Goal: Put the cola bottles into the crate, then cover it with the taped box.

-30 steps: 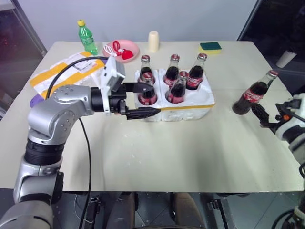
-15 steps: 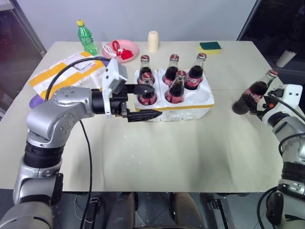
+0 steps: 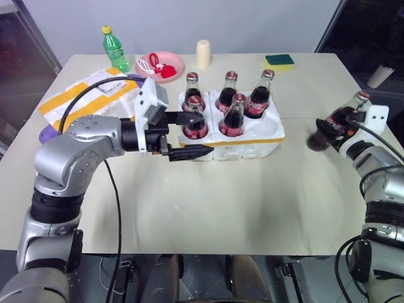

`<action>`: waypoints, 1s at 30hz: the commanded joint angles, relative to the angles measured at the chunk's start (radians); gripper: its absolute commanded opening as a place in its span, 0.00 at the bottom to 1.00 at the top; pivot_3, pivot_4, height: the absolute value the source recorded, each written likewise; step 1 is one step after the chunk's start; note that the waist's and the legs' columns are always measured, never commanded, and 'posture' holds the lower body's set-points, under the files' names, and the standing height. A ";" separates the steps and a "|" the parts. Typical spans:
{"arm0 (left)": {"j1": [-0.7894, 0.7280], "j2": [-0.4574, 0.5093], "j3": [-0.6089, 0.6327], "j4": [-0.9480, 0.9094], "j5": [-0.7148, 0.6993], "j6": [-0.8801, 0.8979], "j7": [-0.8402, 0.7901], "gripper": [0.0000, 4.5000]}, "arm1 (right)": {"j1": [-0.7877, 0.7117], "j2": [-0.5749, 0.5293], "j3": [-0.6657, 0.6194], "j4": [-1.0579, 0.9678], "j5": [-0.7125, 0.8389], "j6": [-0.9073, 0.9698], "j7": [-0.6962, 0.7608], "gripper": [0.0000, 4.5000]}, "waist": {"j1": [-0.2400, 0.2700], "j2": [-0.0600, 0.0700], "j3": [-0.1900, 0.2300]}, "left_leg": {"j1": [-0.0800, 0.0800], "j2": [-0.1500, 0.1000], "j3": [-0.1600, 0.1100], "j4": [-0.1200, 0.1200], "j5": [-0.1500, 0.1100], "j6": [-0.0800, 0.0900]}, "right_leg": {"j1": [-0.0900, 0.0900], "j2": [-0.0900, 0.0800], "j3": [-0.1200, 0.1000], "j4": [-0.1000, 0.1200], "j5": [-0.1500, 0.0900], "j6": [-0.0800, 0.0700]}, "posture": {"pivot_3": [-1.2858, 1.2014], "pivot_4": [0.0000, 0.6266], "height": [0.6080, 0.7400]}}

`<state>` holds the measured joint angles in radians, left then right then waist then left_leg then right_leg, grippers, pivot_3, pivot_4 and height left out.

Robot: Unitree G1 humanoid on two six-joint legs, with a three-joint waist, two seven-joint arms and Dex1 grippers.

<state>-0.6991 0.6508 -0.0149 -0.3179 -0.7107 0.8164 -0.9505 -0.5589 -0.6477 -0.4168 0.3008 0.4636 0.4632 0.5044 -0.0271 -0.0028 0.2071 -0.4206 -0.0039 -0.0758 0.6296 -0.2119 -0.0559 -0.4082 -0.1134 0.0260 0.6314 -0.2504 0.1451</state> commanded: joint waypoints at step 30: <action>0.037 0.042 0.042 -0.039 0.014 -0.042 0.029 1.00 | -0.182 0.052 0.437 -0.195 -0.097 0.167 0.126 0.98 | -0.016 -0.002 0.000 | -0.003 0.000 -0.001 0.000 0.000 0.000 | -0.001 0.000 -0.001 0.000 0.000 0.000 | 0.52 0.24 0.99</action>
<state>-0.6651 0.6745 -0.0044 -0.3247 -0.6973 0.7957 -0.9225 -0.7192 -0.6028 0.0263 0.0958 0.3777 0.6316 0.6333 -0.0436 -0.0045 0.2068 -0.4230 -0.0039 -0.0773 0.6300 -0.2119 -0.0559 -0.4095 -0.1133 0.0248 0.6314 -0.2503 0.1450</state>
